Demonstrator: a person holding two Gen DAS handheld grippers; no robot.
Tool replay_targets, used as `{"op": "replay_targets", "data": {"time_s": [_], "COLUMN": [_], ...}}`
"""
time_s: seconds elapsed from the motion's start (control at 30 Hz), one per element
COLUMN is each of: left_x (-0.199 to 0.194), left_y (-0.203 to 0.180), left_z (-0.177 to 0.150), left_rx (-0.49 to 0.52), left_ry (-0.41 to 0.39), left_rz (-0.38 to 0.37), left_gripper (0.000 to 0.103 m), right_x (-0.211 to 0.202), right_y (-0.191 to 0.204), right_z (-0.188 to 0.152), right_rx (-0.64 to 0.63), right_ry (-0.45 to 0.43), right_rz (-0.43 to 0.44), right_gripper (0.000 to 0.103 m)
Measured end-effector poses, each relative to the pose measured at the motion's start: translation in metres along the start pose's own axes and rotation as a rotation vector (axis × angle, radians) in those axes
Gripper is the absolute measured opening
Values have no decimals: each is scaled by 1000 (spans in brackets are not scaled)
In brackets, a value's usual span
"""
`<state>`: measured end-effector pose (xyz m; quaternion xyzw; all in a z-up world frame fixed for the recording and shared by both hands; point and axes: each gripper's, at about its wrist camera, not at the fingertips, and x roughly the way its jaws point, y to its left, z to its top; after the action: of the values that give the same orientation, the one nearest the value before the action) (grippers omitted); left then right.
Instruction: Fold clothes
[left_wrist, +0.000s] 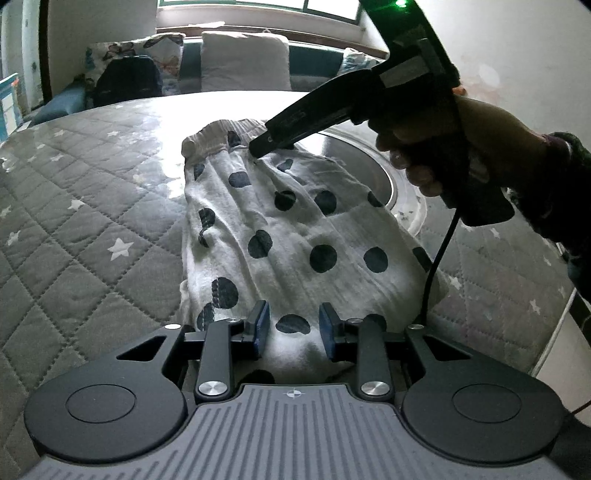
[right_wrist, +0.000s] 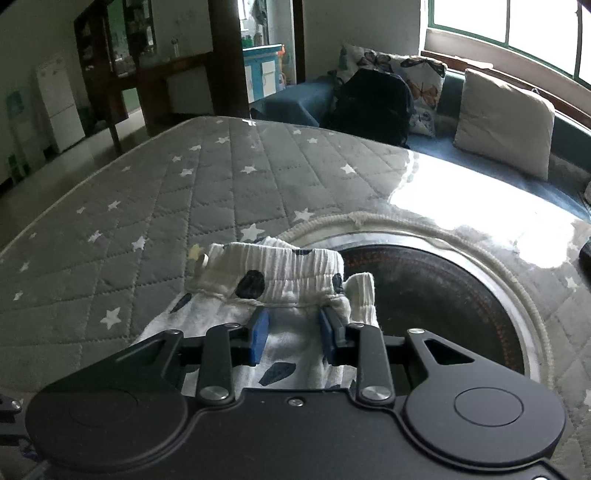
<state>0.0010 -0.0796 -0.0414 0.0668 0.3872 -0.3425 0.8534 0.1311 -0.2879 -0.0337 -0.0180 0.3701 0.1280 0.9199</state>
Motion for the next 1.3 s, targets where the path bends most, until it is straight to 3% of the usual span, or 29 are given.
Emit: {"op": "replay_targets", "data": {"time_s": [0.67,0.9,1.3], "left_x": [-26,-23,-16], "left_y": [-20,-23,-21], "left_z": [0,0,2], "left_rx": [-220,-278,-328], "left_ry": [29,48,55], "left_rz": [143,147,136], "left_gripper": [52,58,58], "right_x": [-32,-34,-42], "right_y": [-6,-11,-20], "right_z": [-13,-27,-42], "right_rx": [-4,20,44], "right_ry": [-50,-33,-28], "right_rz": [-3,-2,-15], "right_gripper": [51,55,61]}}
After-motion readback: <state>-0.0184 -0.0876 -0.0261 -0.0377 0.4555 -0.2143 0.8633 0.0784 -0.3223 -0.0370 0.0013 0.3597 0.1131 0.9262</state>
